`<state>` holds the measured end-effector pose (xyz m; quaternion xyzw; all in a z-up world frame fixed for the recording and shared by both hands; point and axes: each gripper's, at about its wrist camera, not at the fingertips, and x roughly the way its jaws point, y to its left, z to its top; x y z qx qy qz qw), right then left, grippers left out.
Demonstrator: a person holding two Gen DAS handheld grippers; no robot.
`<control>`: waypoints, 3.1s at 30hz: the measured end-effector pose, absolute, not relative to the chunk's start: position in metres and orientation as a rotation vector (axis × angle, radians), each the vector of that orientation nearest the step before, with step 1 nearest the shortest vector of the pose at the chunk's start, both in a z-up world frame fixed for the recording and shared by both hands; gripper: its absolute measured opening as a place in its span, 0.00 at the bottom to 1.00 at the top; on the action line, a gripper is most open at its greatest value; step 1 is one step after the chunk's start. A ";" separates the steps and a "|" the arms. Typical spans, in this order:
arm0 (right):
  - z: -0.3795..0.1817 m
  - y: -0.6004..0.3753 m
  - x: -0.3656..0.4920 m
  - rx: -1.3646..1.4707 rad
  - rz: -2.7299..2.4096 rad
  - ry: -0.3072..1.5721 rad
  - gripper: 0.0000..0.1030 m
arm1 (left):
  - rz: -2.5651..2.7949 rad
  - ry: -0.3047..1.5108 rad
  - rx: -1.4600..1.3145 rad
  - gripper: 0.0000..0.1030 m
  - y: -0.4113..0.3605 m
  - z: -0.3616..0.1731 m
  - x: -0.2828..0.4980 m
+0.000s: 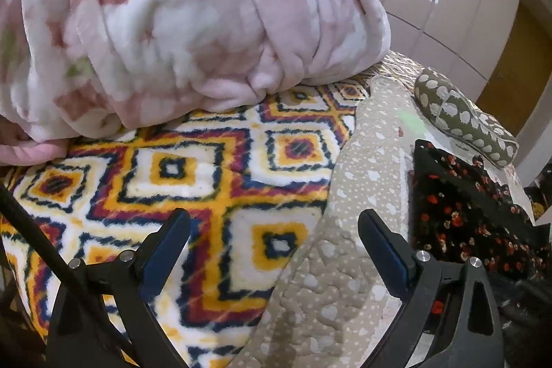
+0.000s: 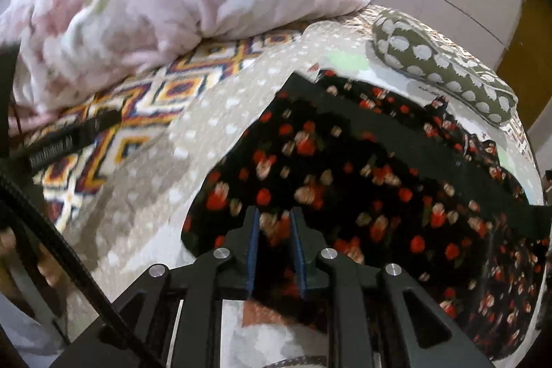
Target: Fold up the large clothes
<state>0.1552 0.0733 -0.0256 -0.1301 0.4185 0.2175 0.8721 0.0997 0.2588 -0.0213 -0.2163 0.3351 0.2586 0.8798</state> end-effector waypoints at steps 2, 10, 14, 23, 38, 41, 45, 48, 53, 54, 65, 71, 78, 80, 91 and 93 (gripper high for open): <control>-0.043 0.077 0.159 -0.257 0.447 0.908 0.19 | 0.530 0.690 -0.440 0.95 0.255 -0.019 0.099; -0.061 0.063 0.162 -0.099 0.452 0.972 0.28 | 0.449 0.632 -0.434 0.95 0.240 -0.010 0.101; -0.049 0.038 0.144 -0.046 0.423 0.900 0.37 | 0.412 0.622 -0.409 0.95 0.228 -0.006 0.105; -0.051 0.006 0.123 -0.056 0.395 0.873 0.37 | 0.365 0.624 -0.396 0.95 0.208 -0.005 0.117; -0.057 0.017 0.107 -0.152 0.404 0.817 0.45 | 0.309 0.633 -0.394 0.95 0.193 -0.006 0.129; -0.062 0.020 0.105 -0.164 0.405 0.822 0.47 | 0.312 0.635 -0.399 0.95 0.193 -0.007 0.129; -0.069 0.024 0.105 -0.175 0.409 0.836 0.52 | 0.313 0.645 -0.405 0.95 0.194 -0.010 0.130; -0.073 0.027 0.103 -0.179 0.410 0.842 0.54 | 0.314 0.649 -0.408 0.95 0.195 -0.011 0.131; -0.079 0.031 0.101 -0.190 0.411 0.846 0.59 | 0.321 0.650 -0.407 0.95 0.196 -0.012 0.130; -0.080 0.032 0.100 -0.192 0.411 0.846 0.60 | 0.320 0.650 -0.408 0.95 0.197 -0.012 0.131; -0.075 0.005 0.093 -0.120 0.406 0.858 0.62 | 0.287 0.637 -0.412 0.95 0.189 -0.006 0.131; -0.065 -0.106 0.089 0.027 0.196 0.867 0.62 | 0.135 0.616 -0.471 0.95 0.159 0.006 0.135; -0.068 -0.279 0.060 0.416 -0.101 0.843 0.64 | -0.014 0.648 -0.379 0.95 0.084 0.007 0.155; -0.075 -0.311 0.055 0.524 -0.136 0.824 0.65 | -0.034 0.676 -0.356 0.95 0.069 0.000 0.162; -0.112 -0.343 0.093 0.837 -0.064 0.755 0.70 | -0.037 0.684 -0.394 0.95 0.078 -0.006 0.163; -0.113 -0.340 0.100 0.863 -0.064 0.743 0.70 | -0.022 0.674 -0.407 0.95 0.088 -0.004 0.161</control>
